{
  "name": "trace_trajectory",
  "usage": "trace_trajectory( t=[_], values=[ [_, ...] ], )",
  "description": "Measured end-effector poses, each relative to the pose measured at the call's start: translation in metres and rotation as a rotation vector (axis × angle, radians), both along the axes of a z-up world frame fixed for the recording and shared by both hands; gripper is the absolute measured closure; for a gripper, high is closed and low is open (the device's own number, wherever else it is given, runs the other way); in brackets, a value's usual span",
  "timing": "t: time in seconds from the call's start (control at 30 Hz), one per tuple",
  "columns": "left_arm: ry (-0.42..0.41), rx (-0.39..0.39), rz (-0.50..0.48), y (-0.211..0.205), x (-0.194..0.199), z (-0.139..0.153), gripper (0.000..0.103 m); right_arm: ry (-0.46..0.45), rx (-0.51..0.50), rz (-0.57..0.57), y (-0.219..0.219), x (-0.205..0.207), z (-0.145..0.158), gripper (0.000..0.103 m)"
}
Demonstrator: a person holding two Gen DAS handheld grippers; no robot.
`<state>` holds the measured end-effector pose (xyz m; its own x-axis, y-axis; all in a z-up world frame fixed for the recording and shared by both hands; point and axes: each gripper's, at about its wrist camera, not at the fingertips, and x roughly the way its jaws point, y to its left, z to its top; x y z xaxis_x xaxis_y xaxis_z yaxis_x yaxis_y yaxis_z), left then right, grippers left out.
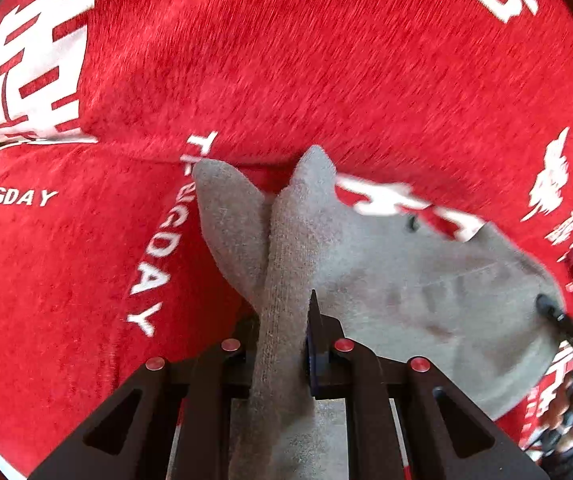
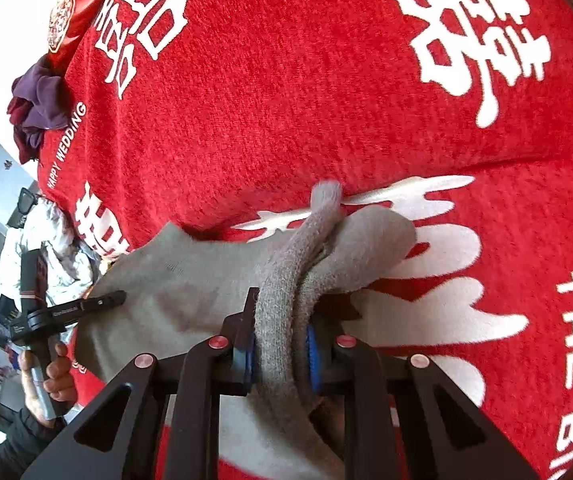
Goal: Fold small clothes
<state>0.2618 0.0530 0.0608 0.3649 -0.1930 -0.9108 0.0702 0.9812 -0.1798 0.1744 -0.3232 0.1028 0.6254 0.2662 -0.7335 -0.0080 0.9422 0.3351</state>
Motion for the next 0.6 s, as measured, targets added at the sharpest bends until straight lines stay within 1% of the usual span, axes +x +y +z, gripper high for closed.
trace_trajectory(
  t=[0.03, 0.07, 0.1, 0.13, 0.17, 0.2, 0.23, 0.27, 0.3, 0.33, 0.4, 0.47, 0.5, 0.53, 0.6],
  values=[
    [0.038, 0.005, 0.018, 0.006, 0.004, -0.016, 0.088, 0.024, 0.009, 0.006, -0.004, 0.005, -0.010, 0.080],
    [0.080, -0.004, 0.041, 0.011, 0.003, -0.026, 0.088, 0.062, 0.030, 0.005, -0.010, 0.010, -0.023, 0.075],
    [0.120, -0.023, 0.058, 0.019, 0.003, -0.039, 0.088, 0.112, 0.035, -0.025, -0.019, 0.014, -0.036, 0.070],
    [0.154, -0.054, 0.075, 0.028, 0.001, -0.053, 0.086, 0.164, 0.058, -0.058, -0.029, 0.016, -0.051, 0.069],
    [0.154, -0.079, 0.080, 0.032, -0.004, -0.055, 0.082, 0.190, 0.123, -0.067, -0.040, 0.013, -0.062, 0.068],
    [0.134, -0.098, 0.086, 0.034, -0.009, -0.055, 0.081, 0.191, 0.158, -0.071, -0.044, 0.011, -0.065, 0.063],
    [0.112, -0.093, 0.078, 0.035, -0.014, -0.054, 0.072, 0.178, 0.189, -0.073, -0.050, 0.005, -0.067, 0.058],
    [0.106, -0.076, 0.074, 0.035, -0.017, -0.053, 0.056, 0.168, 0.194, -0.070, -0.052, 0.001, -0.067, 0.047],
    [0.104, -0.060, 0.075, 0.035, -0.019, -0.054, 0.045, 0.162, 0.189, -0.064, -0.053, -0.001, -0.067, 0.037],
    [0.104, -0.044, 0.080, 0.036, -0.021, -0.056, 0.025, 0.158, 0.195, -0.053, -0.053, -0.003, -0.067, 0.035],
    [0.094, -0.037, 0.070, 0.034, -0.026, -0.056, 0.023, 0.168, 0.226, -0.032, -0.052, -0.008, -0.069, 0.035],
    [0.082, -0.100, 0.033, 0.033, -0.034, -0.056, 0.023, 0.165, 0.268, -0.006, -0.051, -0.013, -0.073, 0.033],
    [0.083, -0.126, 0.018, 0.032, -0.037, -0.056, 0.023, 0.160, 0.276, 0.001, -0.049, -0.015, -0.076, 0.033],
    [0.087, -0.136, 0.011, 0.028, -0.036, -0.058, 0.023, 0.145, 0.269, 0.002, -0.047, -0.014, -0.078, 0.032],
    [0.087, -0.096, 0.003, 0.017, -0.034, -0.065, 0.023, 0.117, 0.268, 0.011, -0.041, -0.010, -0.080, 0.032]
  ],
)
